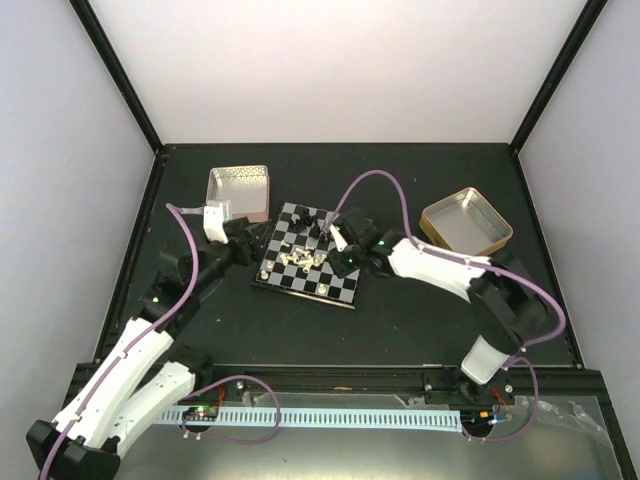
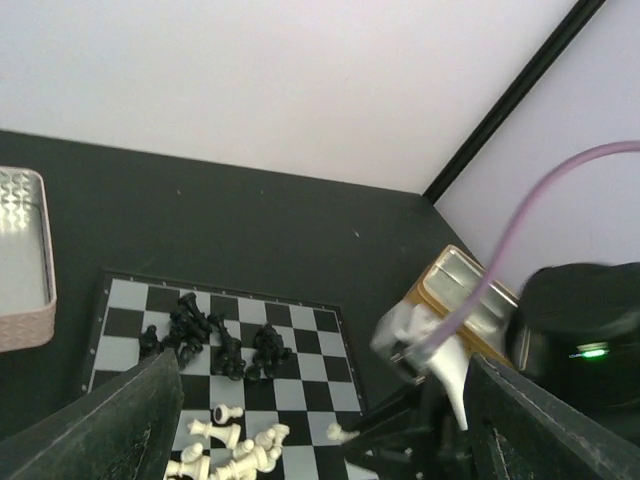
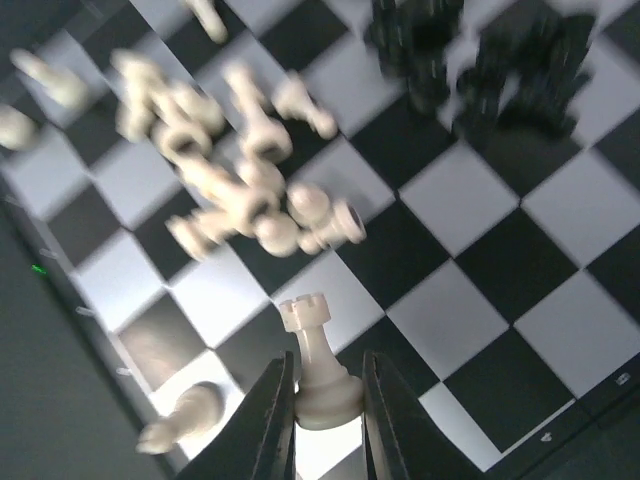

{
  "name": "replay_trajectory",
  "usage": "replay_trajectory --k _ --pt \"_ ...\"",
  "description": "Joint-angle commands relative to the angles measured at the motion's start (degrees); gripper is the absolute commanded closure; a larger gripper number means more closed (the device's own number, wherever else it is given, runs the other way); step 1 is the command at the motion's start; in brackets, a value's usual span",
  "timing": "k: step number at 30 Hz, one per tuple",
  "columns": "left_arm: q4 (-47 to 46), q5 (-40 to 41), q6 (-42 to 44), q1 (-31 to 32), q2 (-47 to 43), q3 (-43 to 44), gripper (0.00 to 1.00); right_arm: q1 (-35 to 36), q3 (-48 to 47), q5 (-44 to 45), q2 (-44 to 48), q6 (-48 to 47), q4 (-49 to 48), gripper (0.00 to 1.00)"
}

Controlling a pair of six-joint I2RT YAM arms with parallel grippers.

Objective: Set up the chess pieces on the board
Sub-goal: Pick up the chess piece from the chessboard, then place the chess piece on the chessboard.

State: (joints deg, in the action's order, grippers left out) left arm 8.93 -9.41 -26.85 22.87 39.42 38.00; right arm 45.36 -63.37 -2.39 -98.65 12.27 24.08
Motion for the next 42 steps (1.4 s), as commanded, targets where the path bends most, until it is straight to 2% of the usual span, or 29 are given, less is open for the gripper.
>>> replay_trajectory --k 1,5,10,17,21,26,29,36,42 --pt "-2.7 -4.1 -4.0 -0.3 3.1 -0.2 0.20 0.3 4.1 -3.1 8.9 -0.5 -12.9 0.93" --pt "-4.1 -12.8 -4.2 -0.3 7.4 0.7 0.14 0.3 8.6 -6.8 15.7 0.3 -20.5 0.93" --pt "-5.3 -20.0 -4.3 -0.2 11.6 1.9 0.08 0.3 12.7 -14.6 21.3 1.2 -28.1 0.93" --pt "-10.6 -28.8 -8.5 -0.1 15.2 2.0 0.08 0.3 14.1 -23.4 24.0 1.2 -32.8 0.93" --pt "-12.0 -32.1 -13.6 0.0 18.4 3.7 0.17 0.3 14.5 -23.9 24.8 1.3 -33.5 0.93" --pt "-14.4 -37.2 -18.0 0.0 22.6 6.3 0.46 0.3 14.8 -22.9 26.3 1.0 -33.8 0.93" --pt "-14.0 -38.6 -17.9 0.1 23.6 6.6 0.59 0.3 14.8 -22.2 26.2 0.8 -33.5 0.93" --pt "-12.0 -41.9 -15.6 0.2 24.3 6.9 0.67 0.3 15.4 -18.6 26.7 -0.8 -31.6 0.94" --pt "-9.5 -42.2 -13.8 0.4 24.9 7.9 0.82 0.3 14.9 -18.1 25.9 -1.4 -30.5 0.94"
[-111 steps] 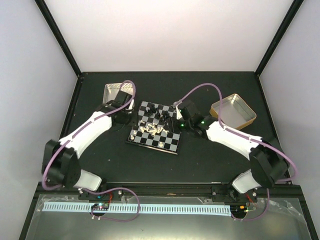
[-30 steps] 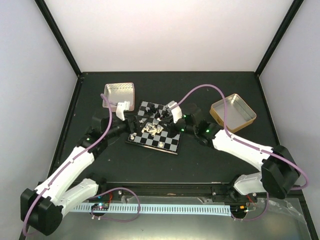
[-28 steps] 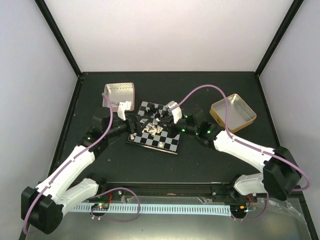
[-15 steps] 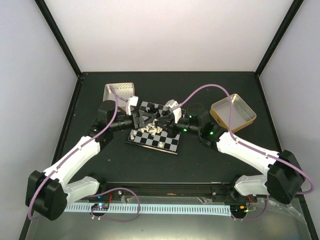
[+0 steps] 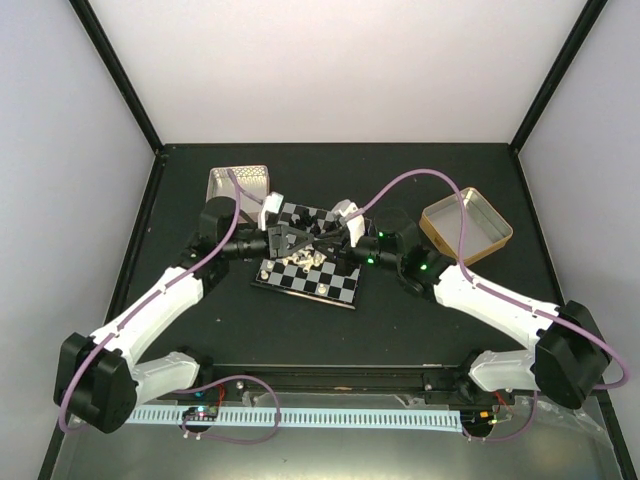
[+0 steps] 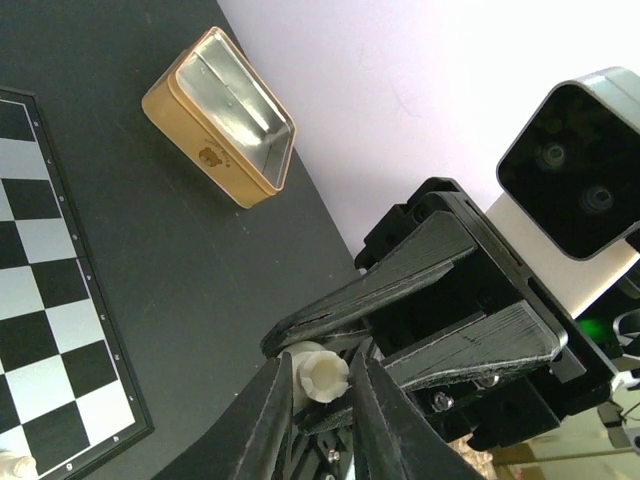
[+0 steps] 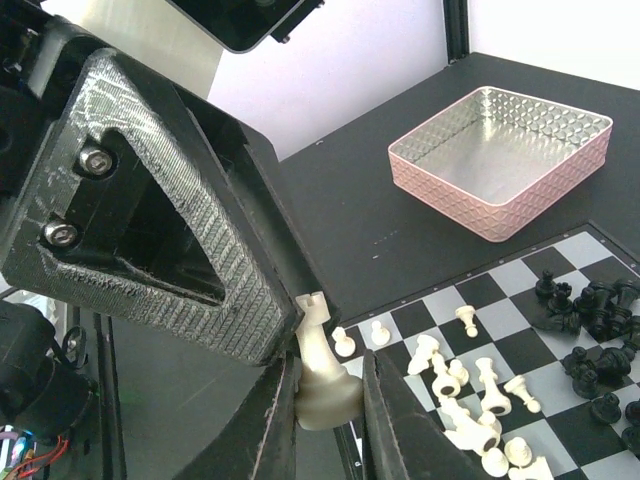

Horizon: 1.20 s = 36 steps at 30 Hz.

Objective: Set up the chess pieces on the board
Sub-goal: Place the chess piece on the chessboard.

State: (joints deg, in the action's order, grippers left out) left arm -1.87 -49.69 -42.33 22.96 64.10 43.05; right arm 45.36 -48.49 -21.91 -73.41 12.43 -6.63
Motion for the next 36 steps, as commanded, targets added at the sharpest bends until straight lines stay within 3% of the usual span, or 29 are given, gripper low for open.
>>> replay_trajectory --k 1,6,9,15,17,26,32,36 --pt "1.4 -1.8 1.8 0.4 0.3 3.1 0.84 0.3 0.0 1.5 0.6 -1.8 0.4 0.94" --pt "2.2 -1.3 3.2 1.1 1.1 4.0 0.96 0.3 -0.1 1.9 0.8 -2.1 1.0 0.93" --pt "3.7 -0.5 4.4 1.4 1.4 4.5 0.98 0.3 0.1 2.7 1.4 -2.0 1.3 0.87" --pt "7.2 5.3 7.8 2.1 0.1 5.2 0.98 0.3 2.1 8.2 4.2 -0.4 1.8 0.58" --pt "9.0 8.4 9.4 2.7 -0.3 5.7 0.98 0.3 3.1 10.5 5.8 0.6 2.1 0.54" --pt "20.3 30.6 13.8 14.0 1.2 10.6 0.99 0.3 6.2 33.4 17.0 11.3 9.7 0.53" --pt "21.3 42.6 8.9 24.5 4.0 10.0 0.99 0.2 5.9 49.9 24.1 22.9 24.6 0.51" --pt "21.2 48.5 4.9 31.2 7.7 10.3 0.99 0.2 8.0 52.2 28.8 26.8 29.0 0.50"
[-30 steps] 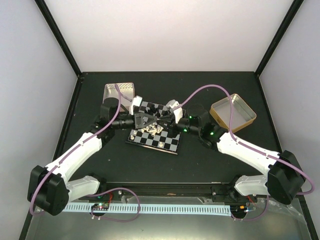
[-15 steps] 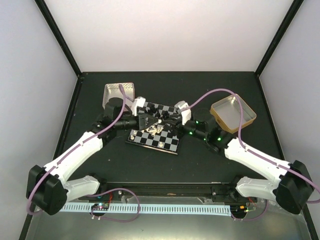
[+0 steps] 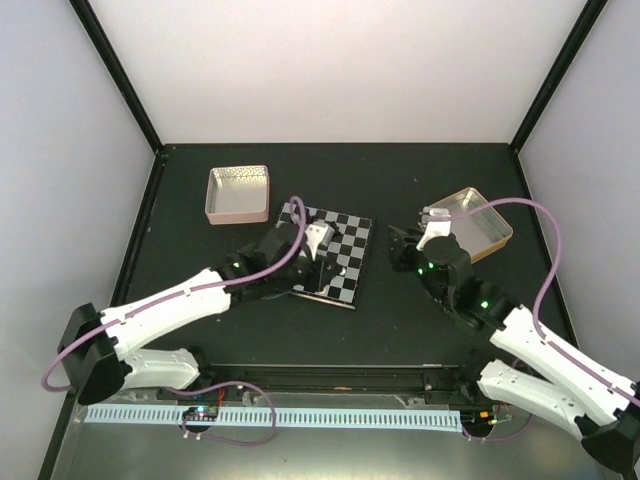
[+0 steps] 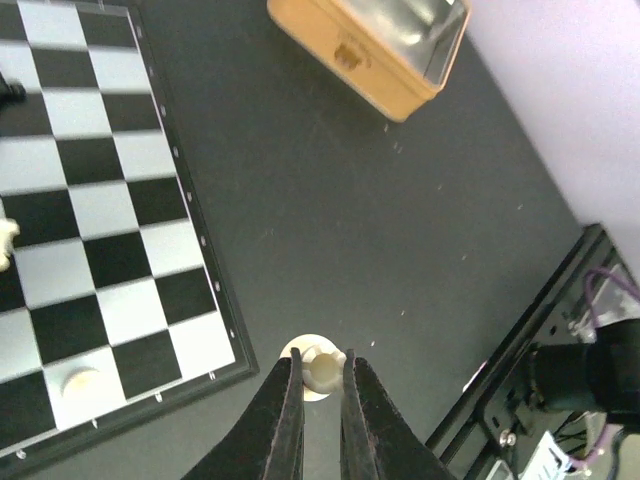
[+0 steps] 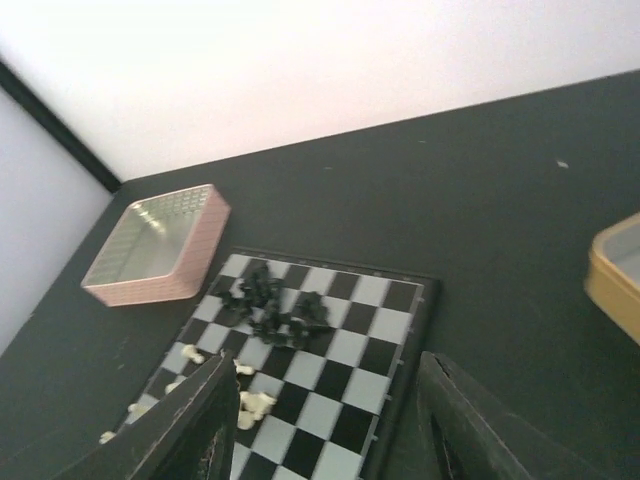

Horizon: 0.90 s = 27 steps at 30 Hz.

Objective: Set up the chess pieces on the board
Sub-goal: Place the chess piece on the chessboard.

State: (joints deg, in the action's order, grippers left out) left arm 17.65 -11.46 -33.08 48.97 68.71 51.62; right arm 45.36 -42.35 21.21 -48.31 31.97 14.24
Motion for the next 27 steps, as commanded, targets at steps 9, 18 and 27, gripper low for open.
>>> replay_trajectory --k 9,18,27 --pt "6.8 18.4 -13.1 11.6 17.5 7.5 0.98 0.2 5.1 4.0 9.6 9.0 11.5 0.48" --pt "6.5 16.1 -14.0 11.8 26.4 9.3 0.99 0.2 8.4 1.6 12.9 9.6 11.0 0.48" --pt "6.7 19.0 -16.4 12.1 27.9 9.9 0.98 0.1 8.7 0.4 14.0 9.7 13.1 0.48"
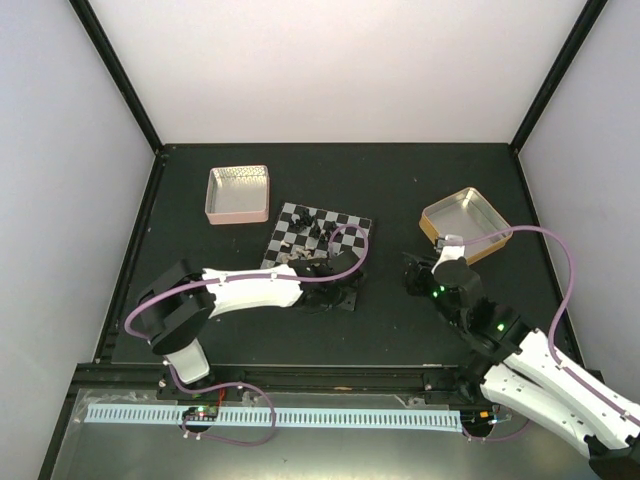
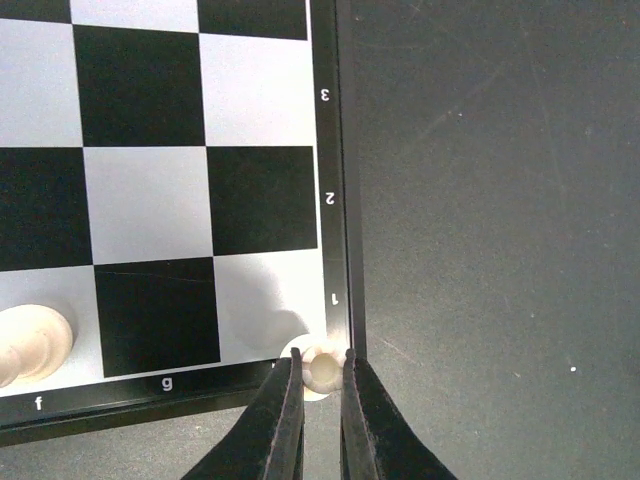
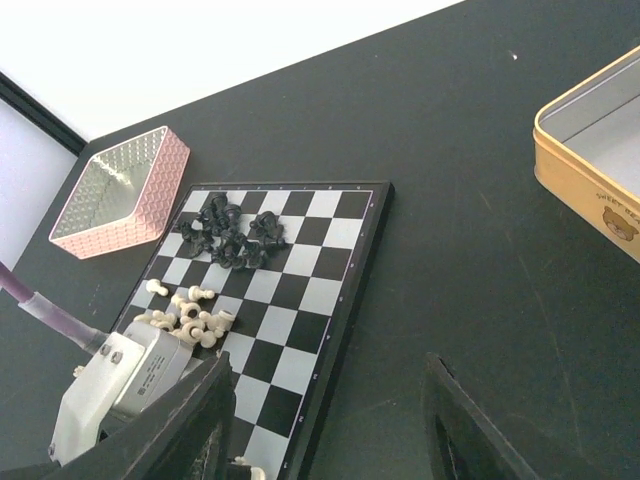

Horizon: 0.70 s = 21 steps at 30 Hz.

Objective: Set up the chess pieces on the board
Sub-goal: Place the chess piece on the chessboard.

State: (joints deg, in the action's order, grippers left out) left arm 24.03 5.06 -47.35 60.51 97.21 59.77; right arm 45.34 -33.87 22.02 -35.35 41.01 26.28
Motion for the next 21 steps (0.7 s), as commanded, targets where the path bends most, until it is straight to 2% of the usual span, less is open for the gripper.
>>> replay_trajectory --k 1,13,21 --pt "0.0 2.8 -2.1 0.6 -0.4 1.6 0.99 0.1 0.3 -0.6 1.2 0.7 1.1 0.48" --pt "0.6 4.7 -1.0 0.5 4.4 3.4 0.98 0.1 0.4 -0.4 1.2 0.6 1.8 0.48" --pt "1.1 4.5 -1.7 0.6 3.5 1.9 0.95 0.1 1.2 -0.2 1.5 0.5 1.4 0.48"
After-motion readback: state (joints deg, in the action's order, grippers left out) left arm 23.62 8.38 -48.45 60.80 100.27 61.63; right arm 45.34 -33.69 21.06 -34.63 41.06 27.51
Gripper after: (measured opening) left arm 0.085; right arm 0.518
